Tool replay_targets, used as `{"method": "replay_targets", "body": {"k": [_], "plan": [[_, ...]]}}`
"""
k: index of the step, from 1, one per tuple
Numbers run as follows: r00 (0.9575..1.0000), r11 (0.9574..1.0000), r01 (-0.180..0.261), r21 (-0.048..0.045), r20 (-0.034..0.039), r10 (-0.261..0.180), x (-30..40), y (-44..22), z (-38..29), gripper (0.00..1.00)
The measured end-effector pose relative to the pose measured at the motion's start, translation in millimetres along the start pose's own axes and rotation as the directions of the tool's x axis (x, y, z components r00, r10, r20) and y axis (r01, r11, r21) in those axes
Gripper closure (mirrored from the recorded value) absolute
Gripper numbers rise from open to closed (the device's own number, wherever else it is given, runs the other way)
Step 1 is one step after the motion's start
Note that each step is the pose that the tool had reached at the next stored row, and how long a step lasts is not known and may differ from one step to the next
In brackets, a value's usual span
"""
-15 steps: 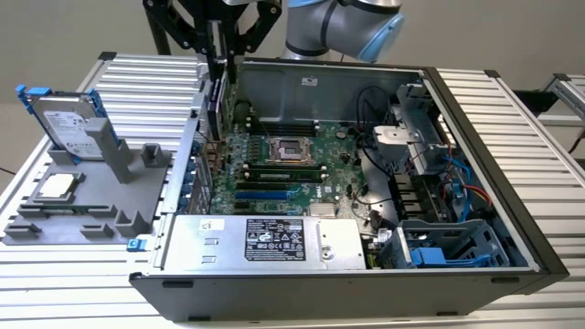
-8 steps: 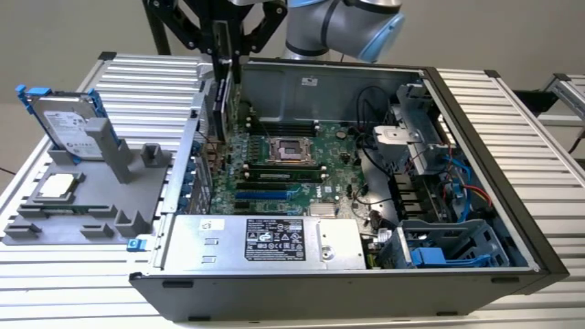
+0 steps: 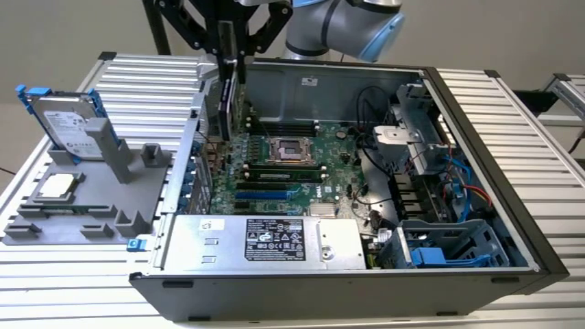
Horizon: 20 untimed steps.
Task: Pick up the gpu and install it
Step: 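Pick up the gpu and move the gpu toward the slot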
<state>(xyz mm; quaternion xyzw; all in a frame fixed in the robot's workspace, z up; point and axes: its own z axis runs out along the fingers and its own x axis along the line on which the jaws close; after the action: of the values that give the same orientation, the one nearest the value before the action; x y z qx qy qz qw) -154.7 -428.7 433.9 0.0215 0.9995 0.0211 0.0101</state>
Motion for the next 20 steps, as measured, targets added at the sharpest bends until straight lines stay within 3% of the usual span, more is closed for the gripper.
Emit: {"method": "replay_targets", "body": {"k": [20], "plan": [[1.0000,1.0000,0.000,0.0008,0.0000,0.000,-13.3,0.6,0.3,1.00]]}}
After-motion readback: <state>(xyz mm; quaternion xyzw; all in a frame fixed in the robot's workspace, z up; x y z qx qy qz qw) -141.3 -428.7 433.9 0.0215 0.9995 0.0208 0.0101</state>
